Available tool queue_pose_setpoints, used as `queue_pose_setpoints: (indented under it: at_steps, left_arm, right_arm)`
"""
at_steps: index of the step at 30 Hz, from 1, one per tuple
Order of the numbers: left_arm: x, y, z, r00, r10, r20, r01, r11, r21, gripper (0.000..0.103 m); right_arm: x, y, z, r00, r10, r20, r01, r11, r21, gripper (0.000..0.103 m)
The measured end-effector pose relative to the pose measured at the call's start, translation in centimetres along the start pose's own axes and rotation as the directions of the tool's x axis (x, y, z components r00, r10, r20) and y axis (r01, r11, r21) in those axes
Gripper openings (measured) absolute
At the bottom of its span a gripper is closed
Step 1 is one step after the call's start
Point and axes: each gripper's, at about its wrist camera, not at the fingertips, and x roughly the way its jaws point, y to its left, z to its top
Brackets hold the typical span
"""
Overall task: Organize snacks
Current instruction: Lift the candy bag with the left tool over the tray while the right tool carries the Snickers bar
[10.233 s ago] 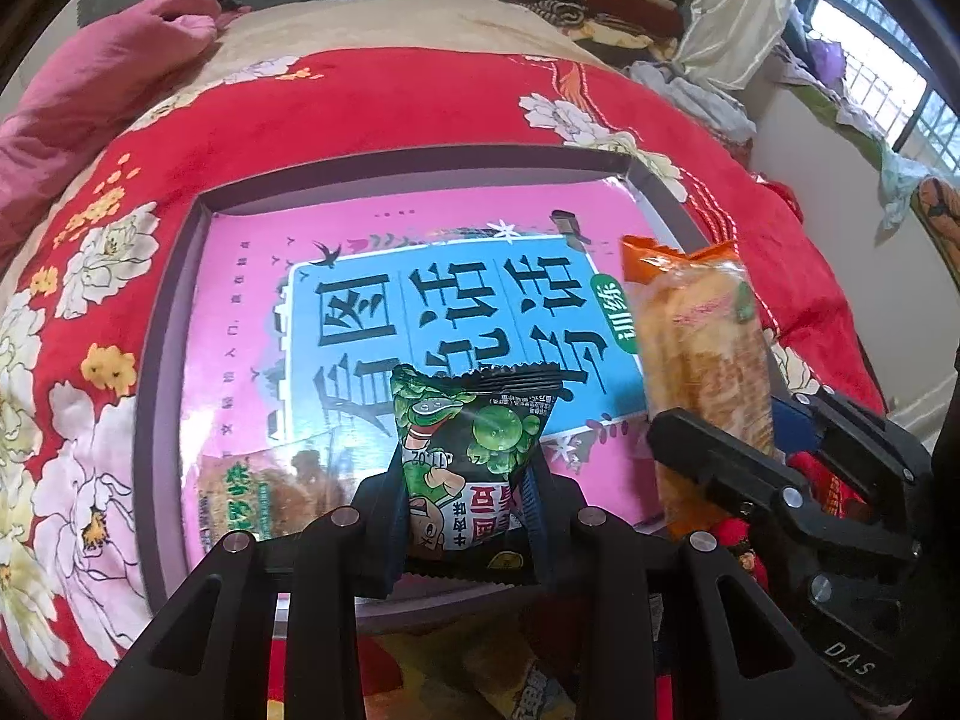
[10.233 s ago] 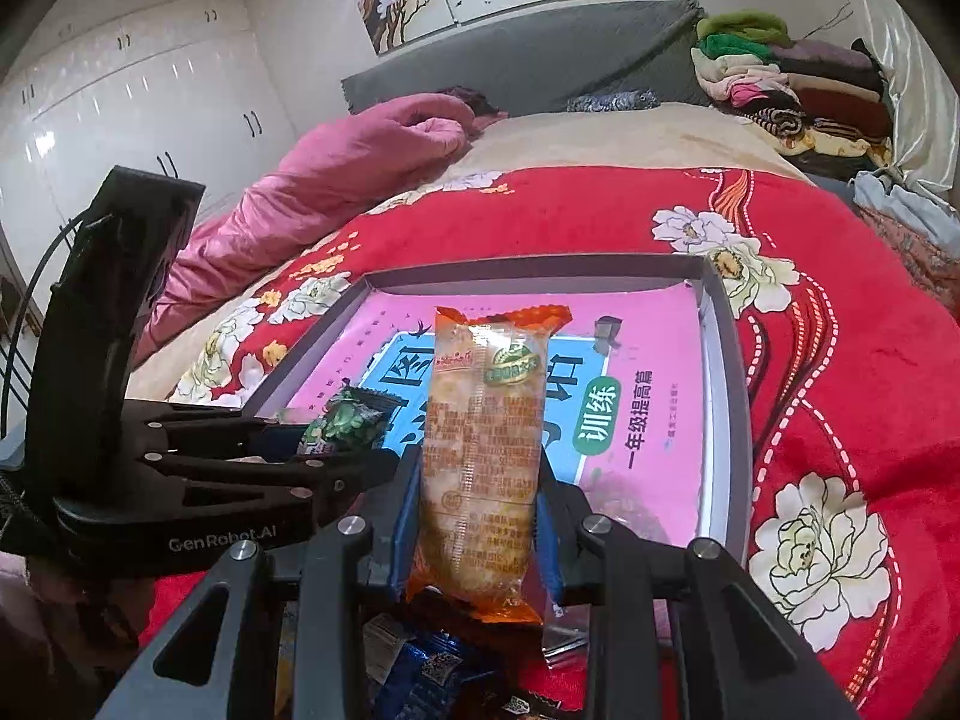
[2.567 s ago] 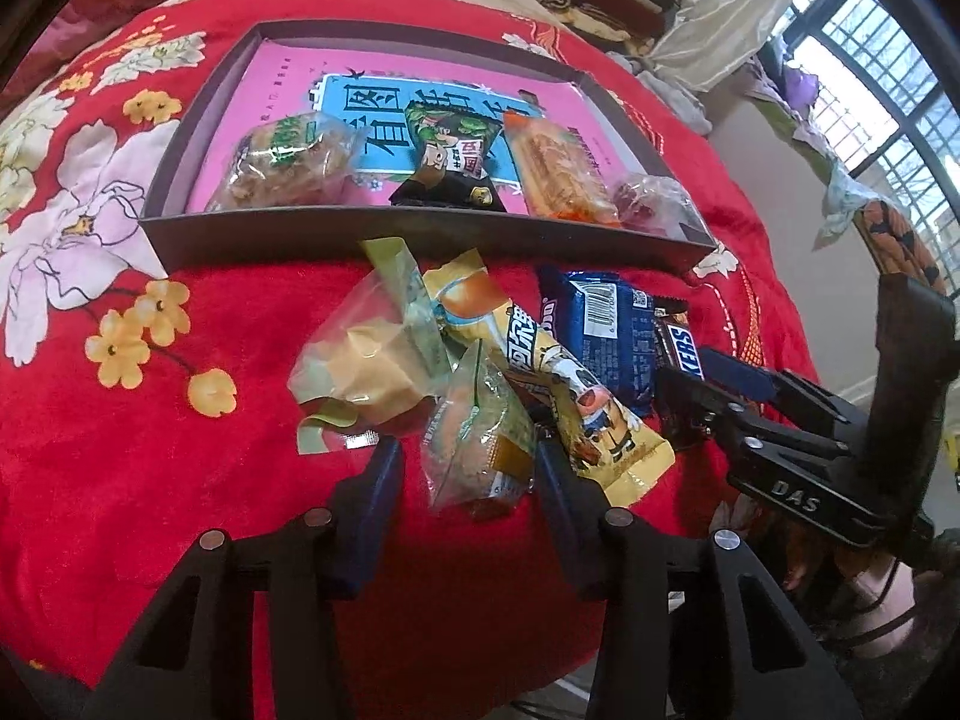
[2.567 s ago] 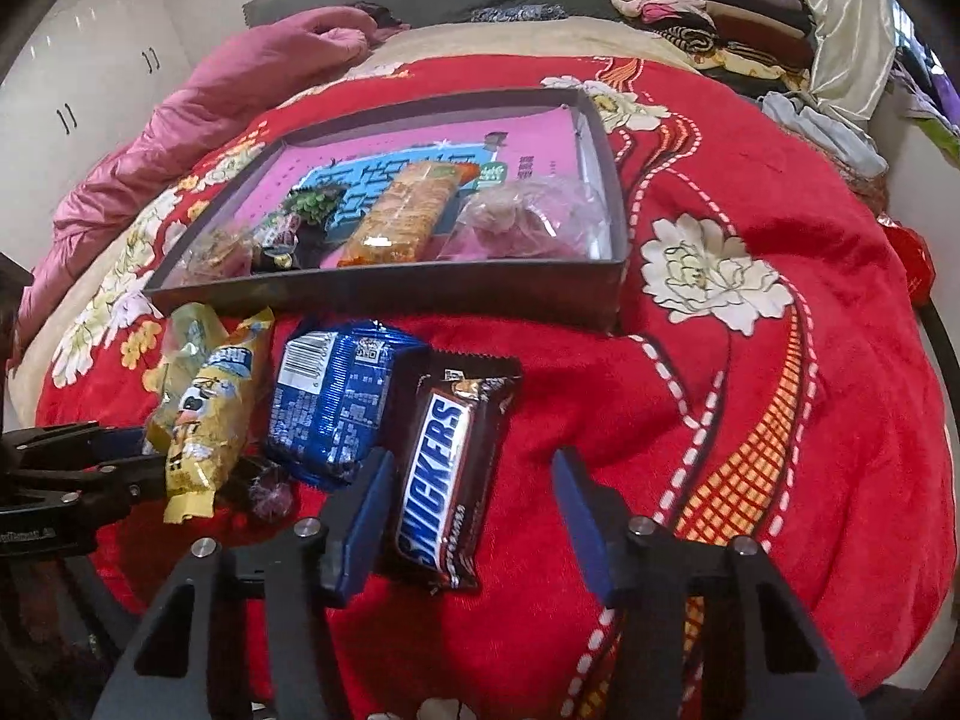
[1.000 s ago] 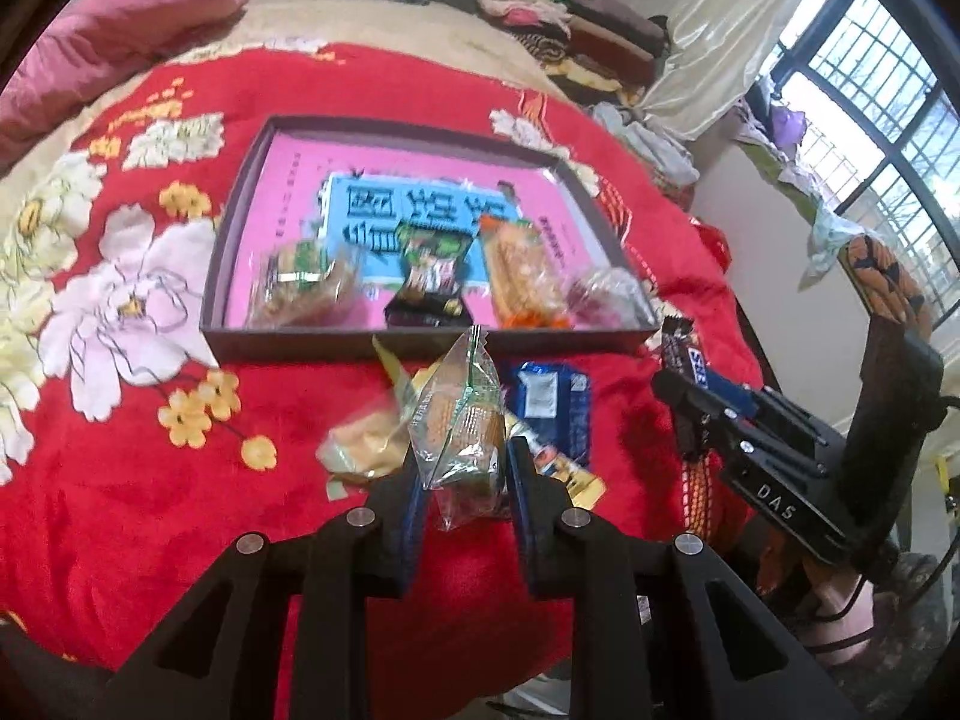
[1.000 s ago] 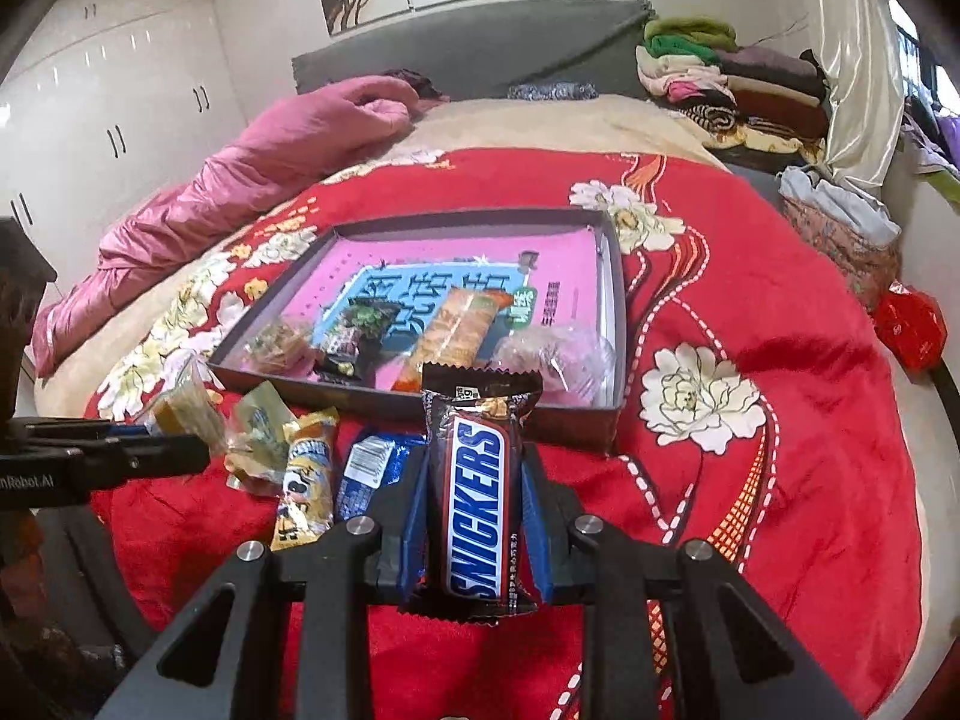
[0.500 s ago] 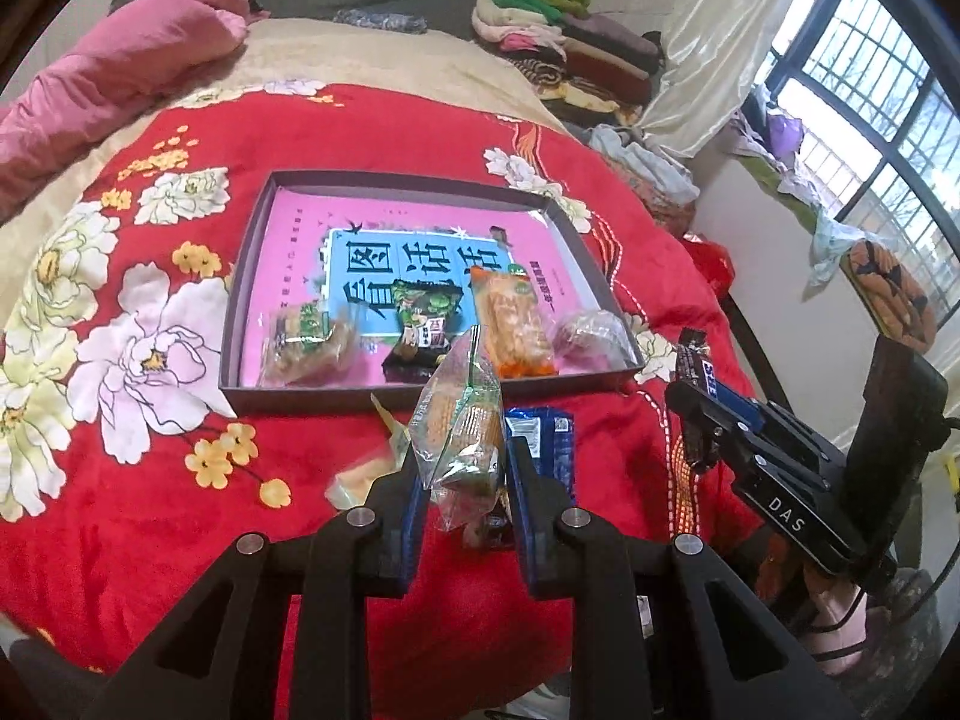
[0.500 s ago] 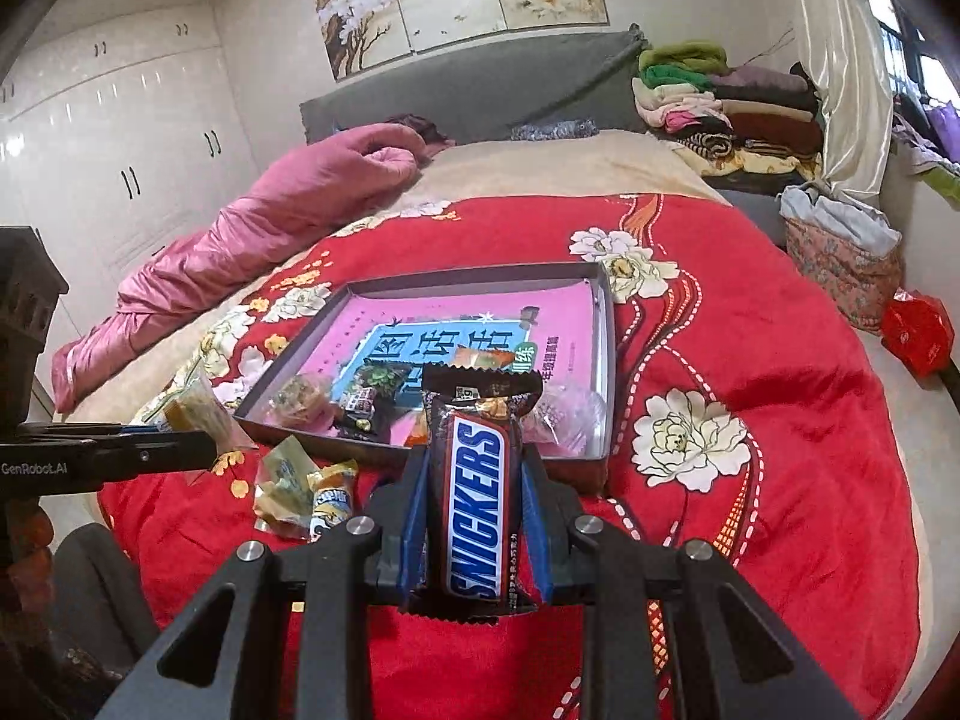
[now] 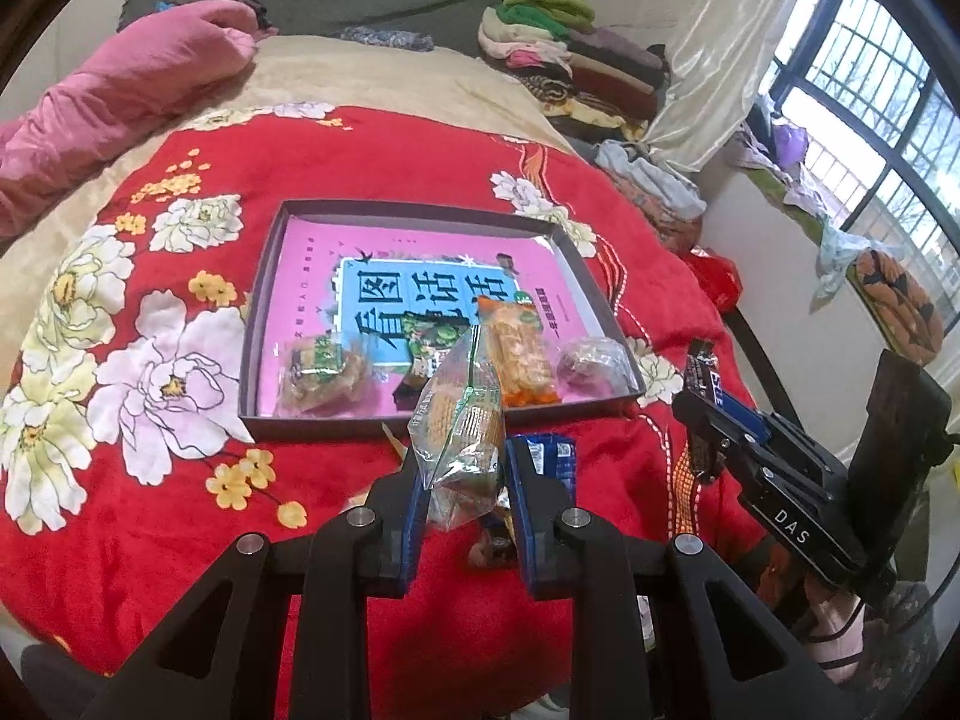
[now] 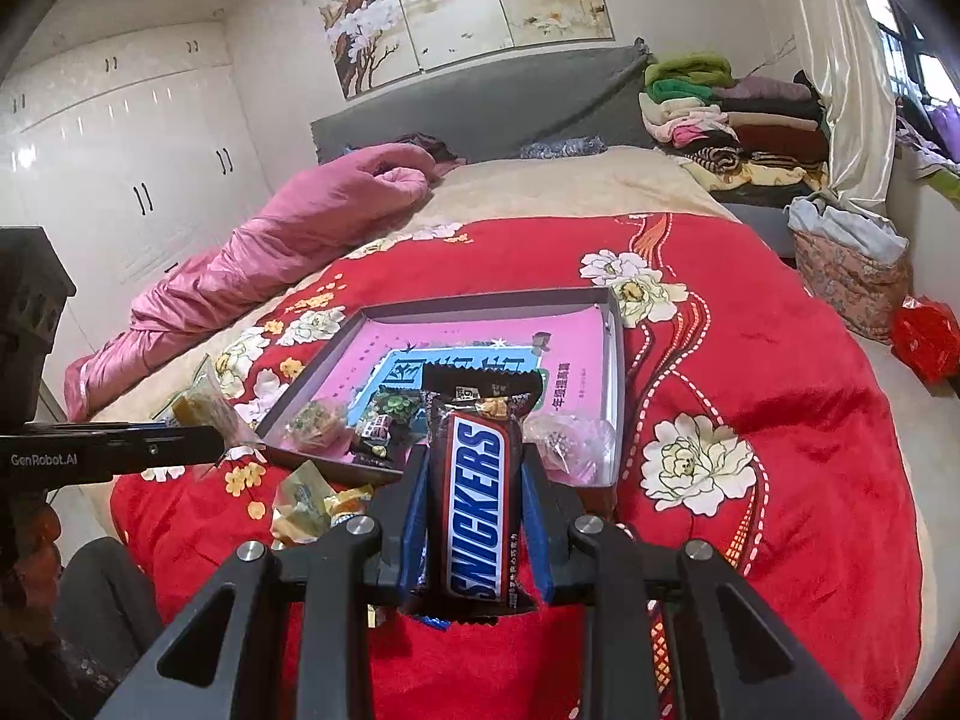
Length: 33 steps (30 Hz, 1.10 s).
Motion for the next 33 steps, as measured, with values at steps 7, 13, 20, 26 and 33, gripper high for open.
queue_pose_setpoints:
  at_steps: [7, 13, 20, 26, 33]
  left_arm:
    - [-0.1, 0.2, 0.5, 1.0, 0.004, 0.012, -0.004, 1.0, -0.008, 0.025]
    - [0.3, 0.0, 0.8, 1.0, 0.006, 0.013, -0.006, 1.0, 0.003, 0.025]
    - [1.0, 0.0, 1.4, 1.0, 0.01, 0.016, -0.01, 1.0, -0.004, 0.025]
    - [1.6, 0.2, 2.1, 1.0, 0.018, 0.019, -0.018, 1.0, -0.01, 0.025]
    - [2.2, 0.6, 2.7, 1.0, 0.023, 0.021, -0.023, 1.0, -0.019, 0.025]
  right_arm:
    - [0.0, -0.4, 0.6, 1.0, 0.004, 0.02, -0.005, 1.0, 0.012, 0.029]
    - [0.1, -1.1, 0.9, 1.0, 0.019, 0.023, -0.021, 0.999, 0.047, 0.029]
    - [0.3, -1.7, 1.2, 0.999, 0.038, 0.031, -0.04, 0.997, 0.073, 0.029]
    - [0.8, -1.8, 1.4, 0.999, 0.045, 0.028, -0.047, 0.996, 0.074, 0.029]
    - [0.9, -1.9, 1.6, 0.998, 0.044, 0.039, -0.046, 0.997, 0.065, 0.029]
